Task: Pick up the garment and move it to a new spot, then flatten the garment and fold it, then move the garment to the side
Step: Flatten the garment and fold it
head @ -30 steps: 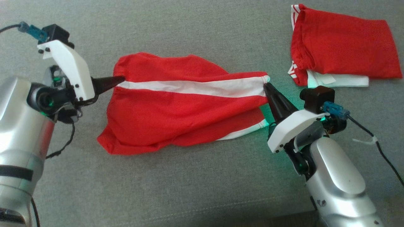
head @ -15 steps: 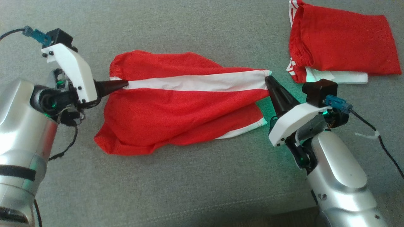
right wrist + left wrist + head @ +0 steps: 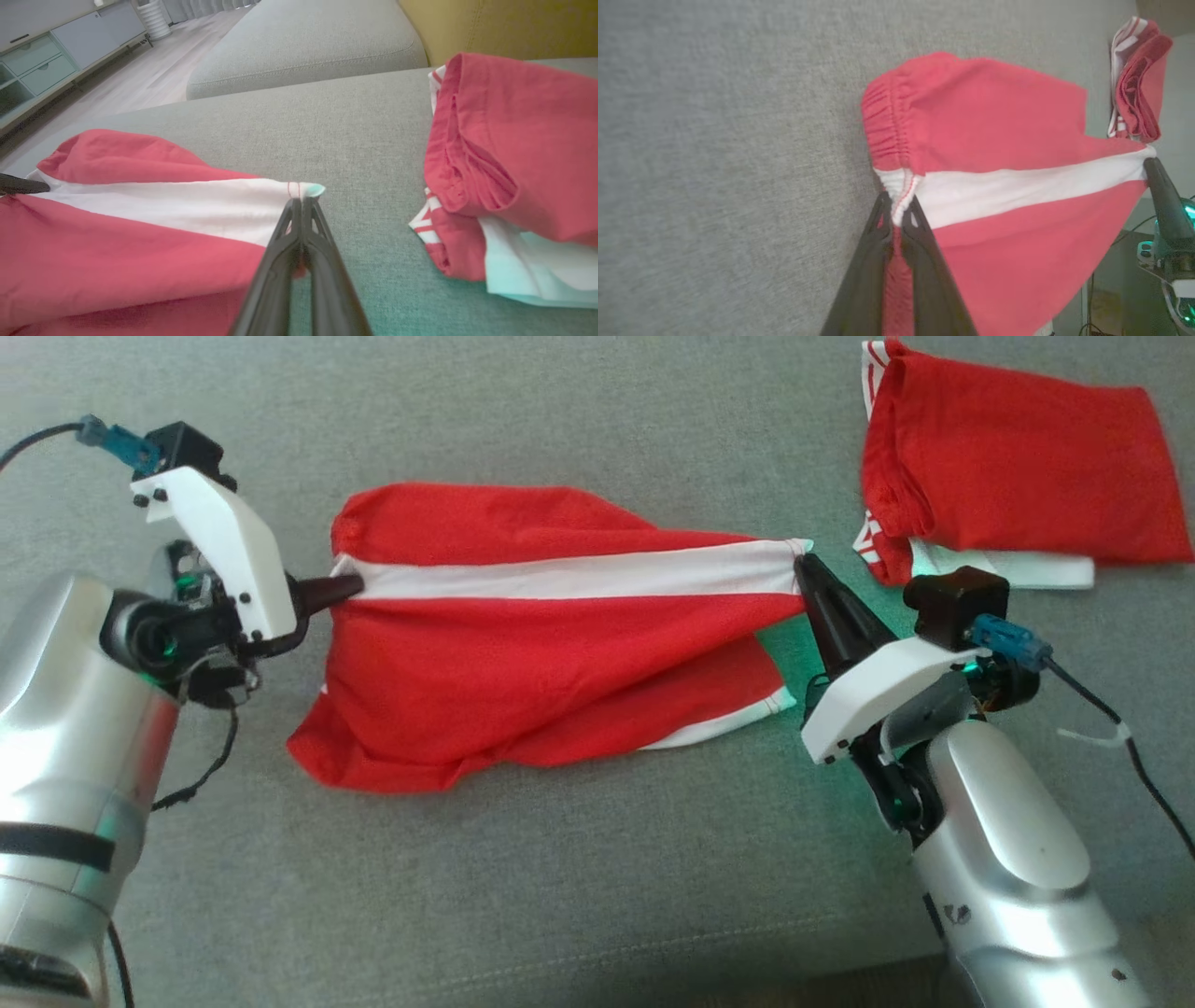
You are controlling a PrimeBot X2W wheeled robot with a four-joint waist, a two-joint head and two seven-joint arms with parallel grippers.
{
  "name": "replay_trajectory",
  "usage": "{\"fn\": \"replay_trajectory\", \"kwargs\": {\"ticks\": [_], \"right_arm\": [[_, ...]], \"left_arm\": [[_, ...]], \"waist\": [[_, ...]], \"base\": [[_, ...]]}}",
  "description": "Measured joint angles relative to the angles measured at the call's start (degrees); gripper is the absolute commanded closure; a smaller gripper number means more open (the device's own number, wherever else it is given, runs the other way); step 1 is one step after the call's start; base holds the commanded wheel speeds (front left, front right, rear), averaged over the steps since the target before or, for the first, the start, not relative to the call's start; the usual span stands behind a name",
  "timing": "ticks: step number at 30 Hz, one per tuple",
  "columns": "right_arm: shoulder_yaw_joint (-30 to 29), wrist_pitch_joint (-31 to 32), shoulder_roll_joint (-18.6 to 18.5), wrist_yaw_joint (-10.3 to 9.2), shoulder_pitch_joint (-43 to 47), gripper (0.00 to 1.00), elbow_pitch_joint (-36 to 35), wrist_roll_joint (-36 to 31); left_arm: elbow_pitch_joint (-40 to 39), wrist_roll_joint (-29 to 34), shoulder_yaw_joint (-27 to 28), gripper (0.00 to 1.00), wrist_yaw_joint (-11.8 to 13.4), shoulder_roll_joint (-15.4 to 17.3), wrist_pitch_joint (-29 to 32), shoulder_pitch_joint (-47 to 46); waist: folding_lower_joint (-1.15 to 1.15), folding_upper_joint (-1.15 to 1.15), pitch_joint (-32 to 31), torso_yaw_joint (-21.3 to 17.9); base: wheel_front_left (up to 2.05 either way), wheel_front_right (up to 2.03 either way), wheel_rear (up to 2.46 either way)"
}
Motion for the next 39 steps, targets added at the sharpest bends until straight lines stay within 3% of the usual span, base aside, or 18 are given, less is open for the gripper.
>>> {"fn": "replay_trajectory", "kwargs": {"ticks": [9,14,23,29,34,39], "right_arm": [[-0.55,-1.45,-0.29,0.0,-2.13,1.0,-0.49,-1.02],[-1.41,-2.7,-2.67,0.0,-5.8,1.0,-2.68,-1.03],[-1.48,-7.01,-4.67,0.0,-11.24,1.0,-4.8,-1.56],[-3.27,-7.15,-4.24,0.0,-11.05,1.0,-9.38,-2.55],[-5.33,-4.3,-3.56,0.0,-4.32,1.0,-16.58,-3.71],[-5.09,1.24,-2.02,0.0,4.36,1.0,-26.82,-5.79]], "left_arm": [[-6.02,-0.56,-0.41,1.0,0.0,-0.12,-6.97,-0.29],[-11.61,-1.4,-0.65,1.0,0.0,0.09,-12.35,-1.67],[-19.79,5.04,-0.74,1.0,0.14,1.66,-30.69,-2.26],[-25.55,9.12,1.68,1.0,4.72,1.74,-40.74,-0.59],[-33.68,9.85,1.6,1.0,8.17,2.44,-42.87,7.62],[-44.19,10.53,3.14,1.0,13.7,6.15,-43.37,15.95]], "waist": [[0.0,0.0,-3.71,1.95],[0.0,0.0,-7.66,3.81],[0.0,0.0,-15.24,5.27],[0.0,0.0,-19.16,5.02],[0.0,0.0,-20.28,4.54],[0.0,0.0,-20.1,4.07]], "base": [[0.0,0.0,0.0],[0.0,0.0,0.0],[0.0,0.0,0.0],[0.0,0.0,0.0],[0.0,0.0,0.0],[0.0,0.0,0.0]]}}
